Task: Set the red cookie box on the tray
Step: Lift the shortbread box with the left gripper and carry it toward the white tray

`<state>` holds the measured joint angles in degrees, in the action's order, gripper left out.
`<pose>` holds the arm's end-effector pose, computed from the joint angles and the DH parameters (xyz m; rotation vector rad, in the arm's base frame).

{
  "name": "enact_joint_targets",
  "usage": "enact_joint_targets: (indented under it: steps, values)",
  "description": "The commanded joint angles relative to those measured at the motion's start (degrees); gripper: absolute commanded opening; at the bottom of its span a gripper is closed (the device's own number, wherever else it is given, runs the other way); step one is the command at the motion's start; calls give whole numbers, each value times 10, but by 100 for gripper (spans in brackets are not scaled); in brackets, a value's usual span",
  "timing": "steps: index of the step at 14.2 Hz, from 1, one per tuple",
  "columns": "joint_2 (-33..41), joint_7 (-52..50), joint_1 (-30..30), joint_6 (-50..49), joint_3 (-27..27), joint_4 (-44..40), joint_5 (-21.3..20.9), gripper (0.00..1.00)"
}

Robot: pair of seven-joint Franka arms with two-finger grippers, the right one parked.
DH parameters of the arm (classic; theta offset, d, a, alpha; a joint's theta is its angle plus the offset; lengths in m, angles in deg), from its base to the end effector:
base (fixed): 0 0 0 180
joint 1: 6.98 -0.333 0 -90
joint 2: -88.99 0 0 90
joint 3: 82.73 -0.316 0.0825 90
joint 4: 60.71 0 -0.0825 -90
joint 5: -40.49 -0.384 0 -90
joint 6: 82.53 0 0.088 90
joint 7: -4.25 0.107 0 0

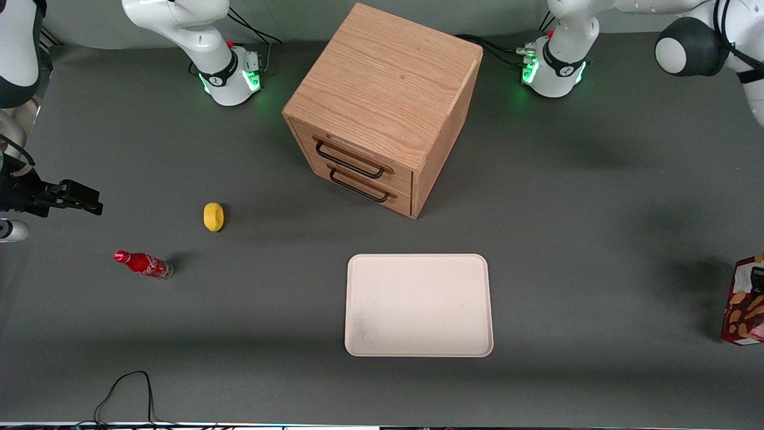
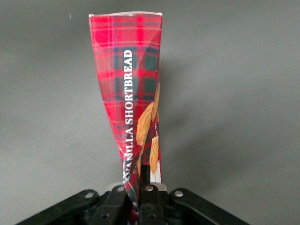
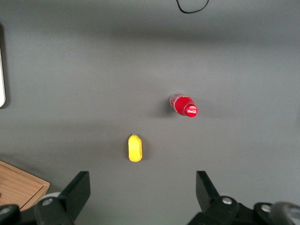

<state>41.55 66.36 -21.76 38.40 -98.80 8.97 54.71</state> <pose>0.6900 0.3287 0.2983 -2.9757 0.7994 -0.1223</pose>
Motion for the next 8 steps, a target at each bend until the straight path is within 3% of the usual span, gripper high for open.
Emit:
enact_joint_targets:
  steps: [1,4,8]
  values:
    - [80,-7,30,-84,6,12,1,0]
    - [141,-169,75,-186,21,12,-29,0]
    - [185,-443,127,-262,105,6,-49,0]
